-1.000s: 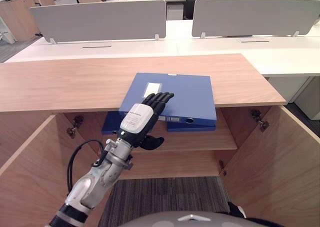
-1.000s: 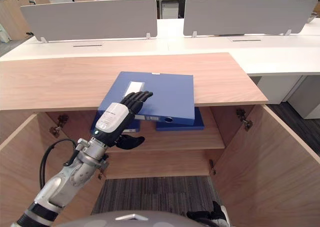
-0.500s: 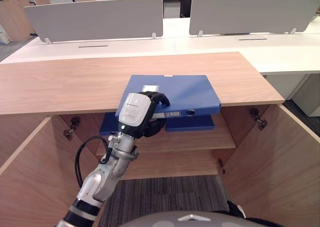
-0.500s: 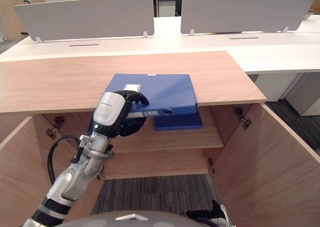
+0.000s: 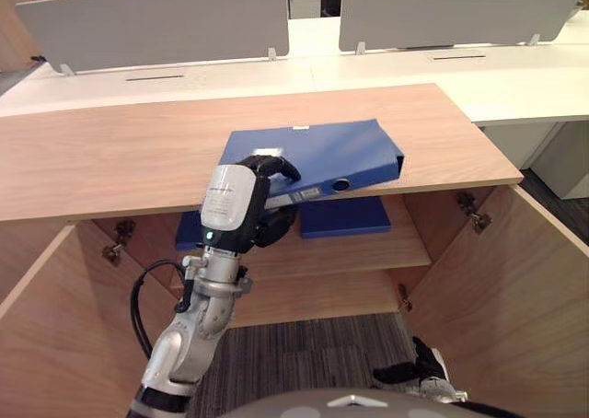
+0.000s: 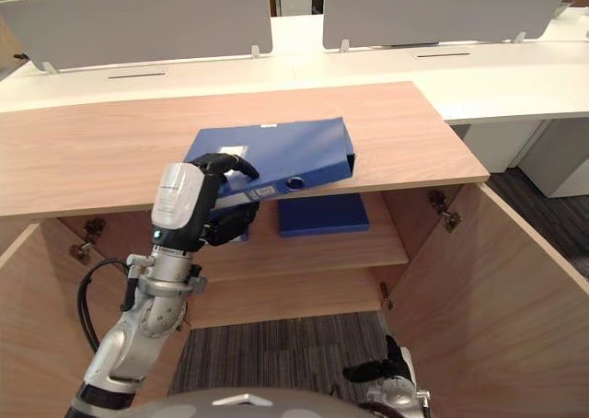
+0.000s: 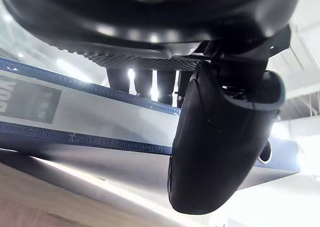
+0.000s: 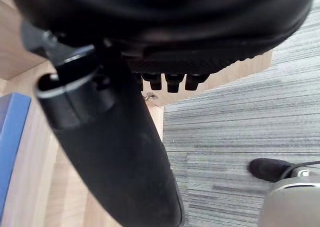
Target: Walk over to the cabinet, pick up the folder, carry it to the office cabinet, place the folder inside the office cabinet, then close the office cabinet door
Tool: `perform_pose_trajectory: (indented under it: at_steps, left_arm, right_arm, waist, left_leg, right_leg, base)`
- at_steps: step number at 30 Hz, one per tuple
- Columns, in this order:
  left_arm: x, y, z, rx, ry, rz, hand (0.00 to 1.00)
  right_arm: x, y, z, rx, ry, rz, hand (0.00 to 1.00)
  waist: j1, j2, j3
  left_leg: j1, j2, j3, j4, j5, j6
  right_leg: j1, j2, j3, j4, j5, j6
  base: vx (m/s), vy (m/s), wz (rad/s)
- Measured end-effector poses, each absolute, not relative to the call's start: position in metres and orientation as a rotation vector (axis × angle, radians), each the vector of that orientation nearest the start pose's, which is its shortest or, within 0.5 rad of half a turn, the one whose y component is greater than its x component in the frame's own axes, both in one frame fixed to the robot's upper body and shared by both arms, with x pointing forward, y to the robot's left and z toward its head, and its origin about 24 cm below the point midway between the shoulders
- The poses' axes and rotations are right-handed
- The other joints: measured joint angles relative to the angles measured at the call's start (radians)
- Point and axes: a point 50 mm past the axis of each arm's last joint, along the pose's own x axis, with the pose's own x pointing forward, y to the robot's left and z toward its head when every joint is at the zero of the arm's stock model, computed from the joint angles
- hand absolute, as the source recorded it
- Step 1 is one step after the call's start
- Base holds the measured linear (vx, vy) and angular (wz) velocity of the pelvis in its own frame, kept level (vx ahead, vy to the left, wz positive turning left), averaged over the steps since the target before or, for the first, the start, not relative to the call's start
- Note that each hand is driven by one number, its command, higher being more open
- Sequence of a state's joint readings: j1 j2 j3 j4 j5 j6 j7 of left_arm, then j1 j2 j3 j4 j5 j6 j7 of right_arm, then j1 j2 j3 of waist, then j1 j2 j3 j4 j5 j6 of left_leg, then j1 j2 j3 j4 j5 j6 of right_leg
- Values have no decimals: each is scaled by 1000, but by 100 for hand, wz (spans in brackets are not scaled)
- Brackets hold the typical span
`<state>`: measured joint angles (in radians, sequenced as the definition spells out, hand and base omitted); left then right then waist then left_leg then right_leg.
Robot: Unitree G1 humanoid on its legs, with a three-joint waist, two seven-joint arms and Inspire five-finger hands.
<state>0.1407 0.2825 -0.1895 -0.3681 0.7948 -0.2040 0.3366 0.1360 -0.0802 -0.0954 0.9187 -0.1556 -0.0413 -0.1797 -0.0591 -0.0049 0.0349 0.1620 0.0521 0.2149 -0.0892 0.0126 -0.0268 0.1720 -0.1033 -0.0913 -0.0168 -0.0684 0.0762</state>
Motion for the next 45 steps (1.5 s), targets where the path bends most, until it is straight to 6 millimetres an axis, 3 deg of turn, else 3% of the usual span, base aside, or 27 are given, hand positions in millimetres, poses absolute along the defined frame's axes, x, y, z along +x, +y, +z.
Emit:
perform_pose_trajectory:
  at_steps: [3,13,19,22,28,35,45]
  left_arm:
    - [204,136,122,811,-648,90,0]
    - [185,126,164,205,-749,85,0]
    - [176,133,184,-130,-809,150,0]
    - [175,135,186,-246,-816,149,0]
    - [175,141,181,-384,-765,115,0]
    - [182,142,151,-471,-596,85,0]
    - [190,135,115,-433,-425,-5,0]
  right_arm:
    - [110,-201,-145,-243,950,-234,100]
    - [132,-185,-120,-162,761,-273,100]
    - [149,-185,-97,-47,611,-351,100]
    - [161,-185,-73,-2,477,-381,100]
    - [189,-183,-8,66,142,-406,100]
    - [200,-185,74,85,-263,-395,100]
    - [217,-179,121,48,-486,-273,100]
  waist:
    - [2,0,0]
    - [0,-3,2]
    - [-2,-1,1]
    - [-3,-1,1]
    - [-5,0,2]
    - [-3,-1,2]
    - [-2,1,5]
  left_leg:
    - [-4,1,13,0,-2,0]
    - [-7,-6,20,0,-5,6]
    - [-10,-6,25,0,-3,8]
    - [-9,-6,26,0,-3,8]
    - [-7,-6,33,0,-3,8]
    - [-7,-6,53,0,-4,9]
    - [-9,-7,57,0,-4,10]
  right_leg:
    - [-16,0,14,10,0,0]
    - [-36,-7,25,39,5,7]
    - [-49,-6,33,48,5,7]
    - [-50,-6,35,51,5,8]
    - [-53,-7,42,54,6,9]
    - [-65,-6,64,58,9,15]
    - [-67,-7,68,58,13,21]
  base:
    - [-33,0,-11]
    - [-55,-2,-3]
    - [-34,-12,-3]
    - [0,0,0]
    - [-27,-12,-3]
    - [-33,-11,-8]
    - [-16,-5,-2]
